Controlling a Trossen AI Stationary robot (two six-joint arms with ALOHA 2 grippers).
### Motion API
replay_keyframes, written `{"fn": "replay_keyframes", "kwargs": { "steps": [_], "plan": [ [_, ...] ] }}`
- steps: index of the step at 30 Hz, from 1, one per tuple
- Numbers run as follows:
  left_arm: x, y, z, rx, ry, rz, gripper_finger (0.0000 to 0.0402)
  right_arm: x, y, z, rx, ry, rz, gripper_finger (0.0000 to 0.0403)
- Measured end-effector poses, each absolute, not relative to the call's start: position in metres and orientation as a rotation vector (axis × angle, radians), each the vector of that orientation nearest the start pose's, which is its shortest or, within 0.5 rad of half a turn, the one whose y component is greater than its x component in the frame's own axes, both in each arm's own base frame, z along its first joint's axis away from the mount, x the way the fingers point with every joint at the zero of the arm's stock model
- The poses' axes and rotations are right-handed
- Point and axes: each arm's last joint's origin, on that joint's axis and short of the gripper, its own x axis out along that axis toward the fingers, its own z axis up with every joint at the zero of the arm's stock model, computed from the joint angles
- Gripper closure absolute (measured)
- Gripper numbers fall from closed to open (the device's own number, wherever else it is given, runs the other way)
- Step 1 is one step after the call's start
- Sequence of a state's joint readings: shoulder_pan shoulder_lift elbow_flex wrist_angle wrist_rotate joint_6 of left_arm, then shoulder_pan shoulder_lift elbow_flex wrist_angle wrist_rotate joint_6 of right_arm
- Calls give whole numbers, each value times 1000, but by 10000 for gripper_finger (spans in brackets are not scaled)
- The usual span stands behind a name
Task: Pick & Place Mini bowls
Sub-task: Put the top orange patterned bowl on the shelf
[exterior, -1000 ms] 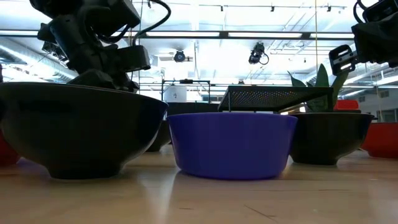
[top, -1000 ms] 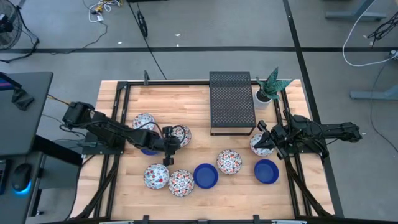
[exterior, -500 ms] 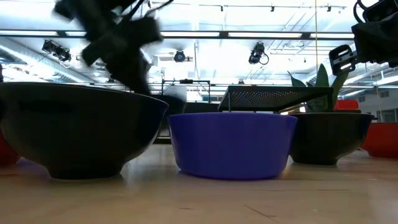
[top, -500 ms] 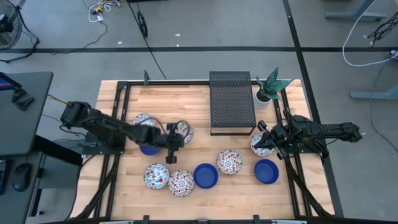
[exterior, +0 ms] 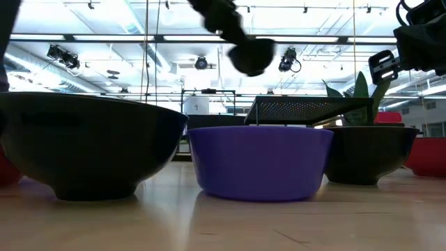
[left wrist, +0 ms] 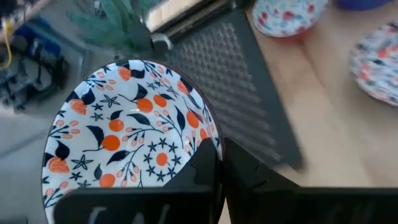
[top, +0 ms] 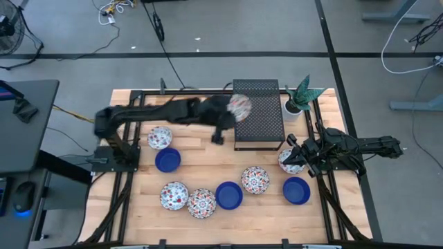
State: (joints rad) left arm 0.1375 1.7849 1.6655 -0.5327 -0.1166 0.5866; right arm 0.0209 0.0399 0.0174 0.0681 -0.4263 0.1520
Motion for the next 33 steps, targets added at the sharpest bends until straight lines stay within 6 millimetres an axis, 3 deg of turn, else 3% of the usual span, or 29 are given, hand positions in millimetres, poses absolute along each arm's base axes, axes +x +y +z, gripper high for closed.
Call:
{"fn": "replay_keyframes", "kwargs": {
  "steps": [7, 16, 21, 33],
  "plan": [
    [451, 118, 332, 575, 666, 42, 389, 96, 14, 173, 140, -11, 450, 398],
    [477, 173, 305, 537, 663, 29, 387, 96, 14, 173, 140, -11, 450, 398],
    [480, 186, 288, 524, 693, 39, 378, 96, 14, 173, 140, -12, 450, 398],
    [478, 188, 284, 515, 717, 37, 373, 96, 14, 173, 140, -11, 450, 398]
  ]
}}
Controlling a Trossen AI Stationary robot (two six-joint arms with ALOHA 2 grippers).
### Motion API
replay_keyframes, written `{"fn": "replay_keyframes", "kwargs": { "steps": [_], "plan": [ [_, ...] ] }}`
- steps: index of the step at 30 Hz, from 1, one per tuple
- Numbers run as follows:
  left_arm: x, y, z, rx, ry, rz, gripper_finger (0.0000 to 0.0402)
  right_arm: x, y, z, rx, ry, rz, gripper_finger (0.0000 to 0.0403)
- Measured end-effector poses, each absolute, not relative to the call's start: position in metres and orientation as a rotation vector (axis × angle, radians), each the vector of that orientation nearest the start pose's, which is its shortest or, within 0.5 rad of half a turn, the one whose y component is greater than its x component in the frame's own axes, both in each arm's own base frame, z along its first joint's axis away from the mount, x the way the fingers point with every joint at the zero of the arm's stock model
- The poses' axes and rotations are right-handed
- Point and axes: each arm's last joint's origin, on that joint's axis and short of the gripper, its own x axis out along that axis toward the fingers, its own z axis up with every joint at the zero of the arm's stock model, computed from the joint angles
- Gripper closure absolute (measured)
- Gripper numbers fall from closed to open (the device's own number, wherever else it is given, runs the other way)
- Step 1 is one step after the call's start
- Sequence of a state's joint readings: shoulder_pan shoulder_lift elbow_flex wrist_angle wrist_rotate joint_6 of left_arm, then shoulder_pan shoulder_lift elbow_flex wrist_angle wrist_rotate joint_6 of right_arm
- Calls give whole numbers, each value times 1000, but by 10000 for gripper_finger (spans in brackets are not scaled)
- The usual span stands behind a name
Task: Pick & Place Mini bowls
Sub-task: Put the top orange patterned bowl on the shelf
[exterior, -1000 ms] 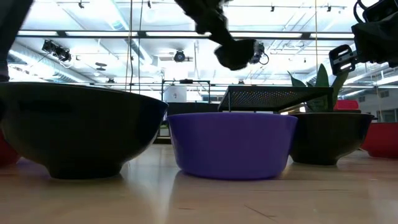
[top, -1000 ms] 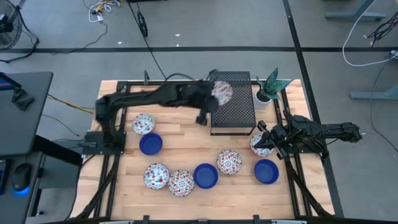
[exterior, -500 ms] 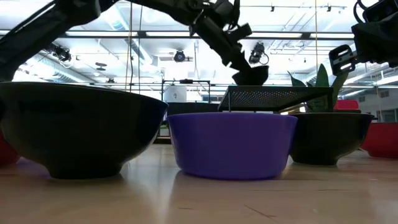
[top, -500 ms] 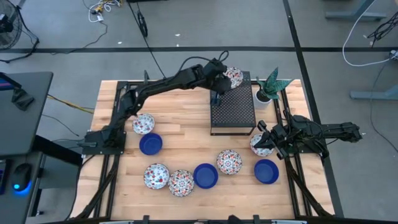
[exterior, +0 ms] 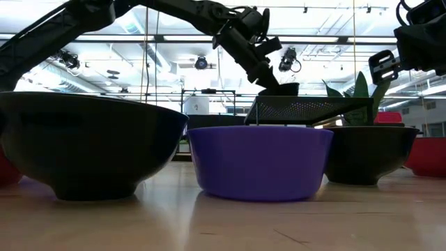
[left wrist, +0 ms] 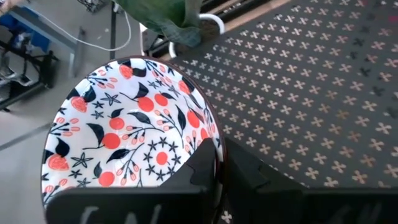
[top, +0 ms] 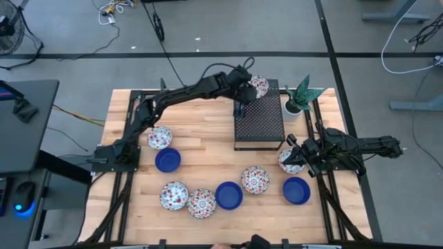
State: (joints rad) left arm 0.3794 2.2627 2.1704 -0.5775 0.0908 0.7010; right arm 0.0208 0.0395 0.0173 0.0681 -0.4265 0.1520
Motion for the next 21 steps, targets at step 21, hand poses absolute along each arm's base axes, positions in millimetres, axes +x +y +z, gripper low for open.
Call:
{"fn": "replay_keyframes", "kwargs": {
  "steps": [21],
  "plan": [
    [475, 187, 281, 505, 768, 35, 371, 96, 14, 173, 140, -11, 450, 398]
  ]
}}
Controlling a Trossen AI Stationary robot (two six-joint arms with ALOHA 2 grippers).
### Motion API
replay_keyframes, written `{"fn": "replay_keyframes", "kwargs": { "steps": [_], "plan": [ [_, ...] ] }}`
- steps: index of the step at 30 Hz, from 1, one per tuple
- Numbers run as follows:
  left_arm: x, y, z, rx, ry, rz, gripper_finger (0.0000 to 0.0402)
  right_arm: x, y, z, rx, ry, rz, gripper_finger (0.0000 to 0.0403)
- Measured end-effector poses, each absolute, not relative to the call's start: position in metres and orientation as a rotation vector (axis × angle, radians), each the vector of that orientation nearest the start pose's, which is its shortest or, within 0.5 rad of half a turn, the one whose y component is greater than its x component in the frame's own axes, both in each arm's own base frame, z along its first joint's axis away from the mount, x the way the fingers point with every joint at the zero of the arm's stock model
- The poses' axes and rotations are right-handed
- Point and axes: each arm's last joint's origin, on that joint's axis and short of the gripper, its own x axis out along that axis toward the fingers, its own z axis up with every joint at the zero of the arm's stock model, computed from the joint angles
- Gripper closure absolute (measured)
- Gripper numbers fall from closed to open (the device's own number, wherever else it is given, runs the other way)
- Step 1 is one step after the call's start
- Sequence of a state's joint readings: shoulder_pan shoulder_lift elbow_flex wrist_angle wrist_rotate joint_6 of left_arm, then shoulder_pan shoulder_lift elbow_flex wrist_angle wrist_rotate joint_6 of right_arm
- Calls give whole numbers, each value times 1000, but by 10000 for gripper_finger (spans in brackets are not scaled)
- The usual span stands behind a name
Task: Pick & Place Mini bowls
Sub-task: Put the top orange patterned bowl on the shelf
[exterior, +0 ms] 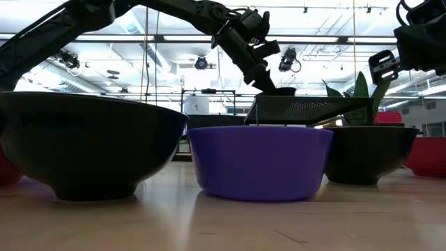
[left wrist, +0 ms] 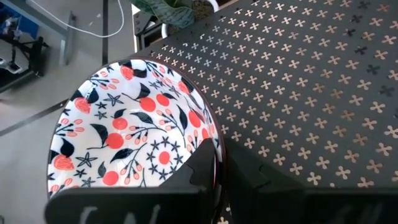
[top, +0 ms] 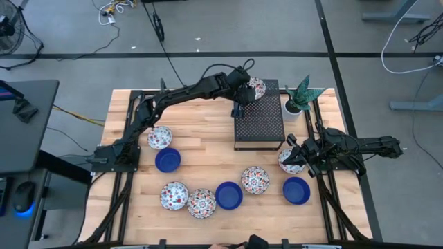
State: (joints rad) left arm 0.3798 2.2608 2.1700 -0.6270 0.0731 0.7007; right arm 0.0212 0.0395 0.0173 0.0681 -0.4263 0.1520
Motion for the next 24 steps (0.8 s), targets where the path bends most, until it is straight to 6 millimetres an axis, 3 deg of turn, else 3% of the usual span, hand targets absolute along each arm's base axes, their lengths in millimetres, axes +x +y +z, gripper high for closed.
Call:
{"fn": "replay_keyframes", "kwargs": {
  "steps": [10, 16, 24],
  "plan": [
    [478, 187, 277, 488, 746, 8, 360, 96, 14, 173, 140, -12, 450, 398],
    [482, 189, 264, 482, 775, 3, 318, 96, 14, 173, 140, -12, 449, 398],
    [485, 190, 272, 502, 719, 26, 254, 96, 14, 173, 140, -12, 450, 398]
  ]
}}
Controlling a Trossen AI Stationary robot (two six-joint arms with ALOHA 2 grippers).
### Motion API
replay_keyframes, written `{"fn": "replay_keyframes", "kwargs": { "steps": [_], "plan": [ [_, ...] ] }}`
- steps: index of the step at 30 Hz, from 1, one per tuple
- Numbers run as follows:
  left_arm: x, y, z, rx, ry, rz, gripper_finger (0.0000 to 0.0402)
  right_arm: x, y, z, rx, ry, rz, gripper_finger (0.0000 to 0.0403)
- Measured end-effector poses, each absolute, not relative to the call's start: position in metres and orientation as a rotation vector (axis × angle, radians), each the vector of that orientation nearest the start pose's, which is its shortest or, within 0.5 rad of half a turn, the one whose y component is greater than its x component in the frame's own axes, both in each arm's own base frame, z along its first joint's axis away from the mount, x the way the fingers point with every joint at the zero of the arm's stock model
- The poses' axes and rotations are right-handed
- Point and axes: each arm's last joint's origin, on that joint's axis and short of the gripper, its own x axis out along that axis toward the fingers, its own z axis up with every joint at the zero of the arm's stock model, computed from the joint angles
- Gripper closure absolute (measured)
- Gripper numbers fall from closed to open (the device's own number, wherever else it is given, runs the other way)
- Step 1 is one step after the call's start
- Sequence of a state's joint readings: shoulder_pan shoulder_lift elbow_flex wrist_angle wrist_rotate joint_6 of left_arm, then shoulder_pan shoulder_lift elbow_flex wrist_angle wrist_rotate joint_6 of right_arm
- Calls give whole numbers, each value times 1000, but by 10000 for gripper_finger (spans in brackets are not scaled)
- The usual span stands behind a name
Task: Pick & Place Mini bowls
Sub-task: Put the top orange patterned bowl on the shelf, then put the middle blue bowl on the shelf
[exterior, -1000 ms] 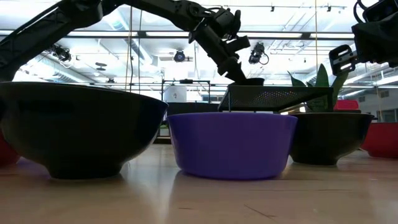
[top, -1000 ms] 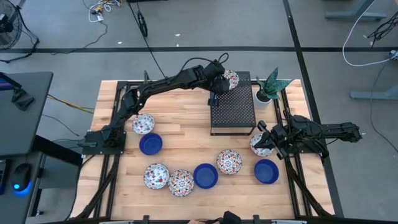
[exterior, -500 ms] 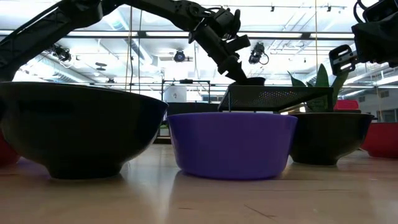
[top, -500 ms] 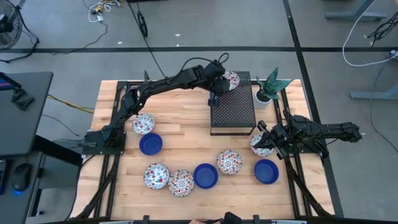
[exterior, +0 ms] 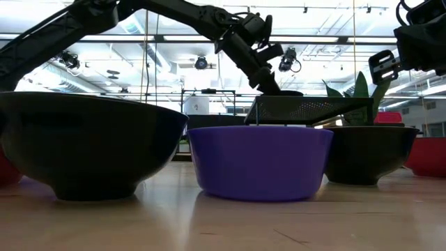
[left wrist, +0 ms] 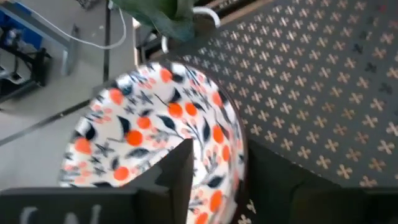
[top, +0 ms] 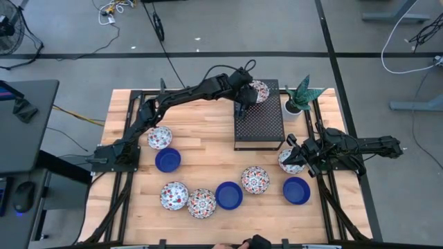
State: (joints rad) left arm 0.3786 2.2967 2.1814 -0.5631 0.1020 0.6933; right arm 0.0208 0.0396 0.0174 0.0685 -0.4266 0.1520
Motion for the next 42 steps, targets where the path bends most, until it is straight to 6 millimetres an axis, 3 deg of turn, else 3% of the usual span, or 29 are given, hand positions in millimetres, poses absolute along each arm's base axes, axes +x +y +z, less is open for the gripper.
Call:
{"fn": "replay_keyframes", "kwargs": {
  "steps": [10, 15, 20, 24, 30, 38, 42],
  "plan": [
    [484, 185, 281, 498, 695, 17, 172, 96, 14, 173, 140, -11, 450, 398],
    [475, 175, 307, 439, 624, -37, 147, 96, 14, 173, 140, -12, 450, 398],
    [458, 160, 334, 374, 609, -81, 150, 96, 14, 173, 140, -12, 450, 398],
    [442, 147, 349, 316, 654, -151, 165, 96, 14, 173, 140, -11, 450, 398],
    [427, 129, 341, 164, 787, -315, 209, 96, 14, 173, 140, -12, 450, 398],
    [423, 101, 334, 41, 815, -549, 311, 96, 14, 173, 140, -11, 450, 398],
    [416, 87, 316, -56, 811, -692, 373, 96, 14, 173, 140, -11, 450, 398]
  ]
}}
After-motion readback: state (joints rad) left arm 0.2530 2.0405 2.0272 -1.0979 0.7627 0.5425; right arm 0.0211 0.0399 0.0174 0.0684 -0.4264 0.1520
